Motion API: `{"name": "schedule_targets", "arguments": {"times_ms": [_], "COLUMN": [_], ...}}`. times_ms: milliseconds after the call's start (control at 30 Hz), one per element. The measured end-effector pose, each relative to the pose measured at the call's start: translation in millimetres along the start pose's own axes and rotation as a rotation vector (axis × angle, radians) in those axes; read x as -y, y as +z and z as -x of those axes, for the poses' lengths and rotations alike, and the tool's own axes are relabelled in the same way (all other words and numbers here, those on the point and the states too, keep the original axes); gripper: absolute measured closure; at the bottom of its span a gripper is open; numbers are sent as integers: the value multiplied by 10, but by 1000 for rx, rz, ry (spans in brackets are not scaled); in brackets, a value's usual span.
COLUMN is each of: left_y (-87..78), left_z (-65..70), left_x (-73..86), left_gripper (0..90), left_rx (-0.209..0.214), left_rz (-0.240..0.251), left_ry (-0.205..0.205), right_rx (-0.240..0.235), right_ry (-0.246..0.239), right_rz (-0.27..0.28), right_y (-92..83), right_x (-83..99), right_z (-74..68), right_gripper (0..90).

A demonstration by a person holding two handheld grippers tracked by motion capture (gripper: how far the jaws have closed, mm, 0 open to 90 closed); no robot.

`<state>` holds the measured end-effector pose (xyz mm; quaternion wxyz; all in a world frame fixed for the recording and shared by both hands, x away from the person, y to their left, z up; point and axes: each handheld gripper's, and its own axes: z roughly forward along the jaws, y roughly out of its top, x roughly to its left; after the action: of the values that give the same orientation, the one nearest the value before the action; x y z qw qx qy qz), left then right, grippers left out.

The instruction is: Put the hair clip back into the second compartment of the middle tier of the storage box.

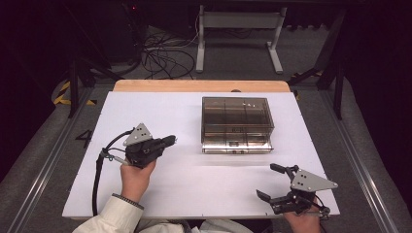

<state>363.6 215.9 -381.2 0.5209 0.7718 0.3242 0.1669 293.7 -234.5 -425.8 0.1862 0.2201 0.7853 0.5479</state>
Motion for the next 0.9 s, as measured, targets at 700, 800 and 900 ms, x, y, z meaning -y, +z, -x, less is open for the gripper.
{"name": "schedule_targets", "arguments": {"times_ms": [700,800,900], "left_y": [145,186,234], "left_z": [152,189,223], "left_x": [-233,-284,-330], "left_gripper": [886,886,885], "left_rx": [40,52,63], "left_rz": [-18,-23,-31], "left_ry": [55,65,77], "right_rx": [-3,-3,-3], "right_ry": [5,4,5], "right_rz": [4,6,7], "right_y": [-2,-4,-5], "right_x": [-4,-4,-4], "right_z": [2,3,4], "right_gripper": [62,62,62]}}
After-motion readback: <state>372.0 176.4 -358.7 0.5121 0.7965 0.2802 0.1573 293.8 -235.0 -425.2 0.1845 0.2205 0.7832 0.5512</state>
